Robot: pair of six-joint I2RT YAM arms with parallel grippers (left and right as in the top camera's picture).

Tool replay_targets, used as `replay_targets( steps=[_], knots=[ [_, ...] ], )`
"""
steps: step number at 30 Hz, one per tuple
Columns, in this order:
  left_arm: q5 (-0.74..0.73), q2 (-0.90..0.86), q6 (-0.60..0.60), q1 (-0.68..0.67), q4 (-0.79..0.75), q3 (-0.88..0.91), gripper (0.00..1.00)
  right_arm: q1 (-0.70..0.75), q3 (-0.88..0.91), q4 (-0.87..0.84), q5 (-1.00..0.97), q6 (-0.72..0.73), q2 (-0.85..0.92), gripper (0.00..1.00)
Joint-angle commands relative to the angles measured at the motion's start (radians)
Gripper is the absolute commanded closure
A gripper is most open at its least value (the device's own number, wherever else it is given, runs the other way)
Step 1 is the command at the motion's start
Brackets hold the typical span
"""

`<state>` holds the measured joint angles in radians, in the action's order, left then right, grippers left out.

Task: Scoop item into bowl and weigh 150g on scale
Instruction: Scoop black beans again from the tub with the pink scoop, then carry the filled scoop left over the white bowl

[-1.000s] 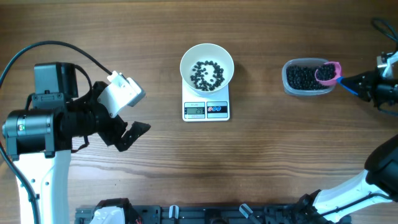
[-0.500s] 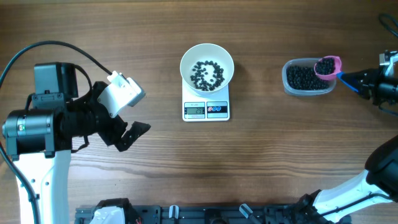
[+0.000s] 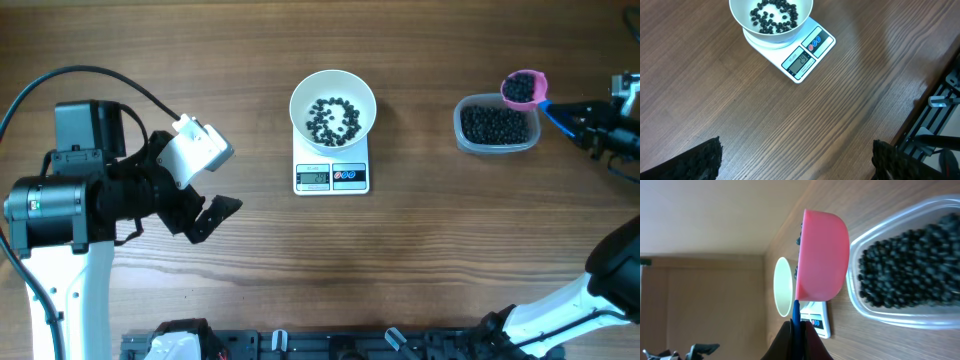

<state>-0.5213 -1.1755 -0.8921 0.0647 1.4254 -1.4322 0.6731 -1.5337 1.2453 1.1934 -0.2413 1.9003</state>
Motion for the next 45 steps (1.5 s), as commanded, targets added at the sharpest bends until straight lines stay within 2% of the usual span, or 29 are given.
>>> replay_targets(
  steps=[1, 22, 45],
  knots=[
    [0.002, -0.003, 0.01, -0.004, 0.001, 0.005, 0.0, -0.035, 0.004, -0.003, 0.111, -0.021, 0.018, 0.96],
    [0.002, -0.003, 0.01, -0.004, 0.001, 0.005, 0.0, -0.257, 0.004, -0.031, 0.257, -0.017, 0.018, 0.96],
    [0.002, -0.003, 0.01, -0.004, 0.001, 0.005, 0.0, -0.422, 0.004, -0.07, 0.275, 0.01, 0.018, 0.96]
  ],
)
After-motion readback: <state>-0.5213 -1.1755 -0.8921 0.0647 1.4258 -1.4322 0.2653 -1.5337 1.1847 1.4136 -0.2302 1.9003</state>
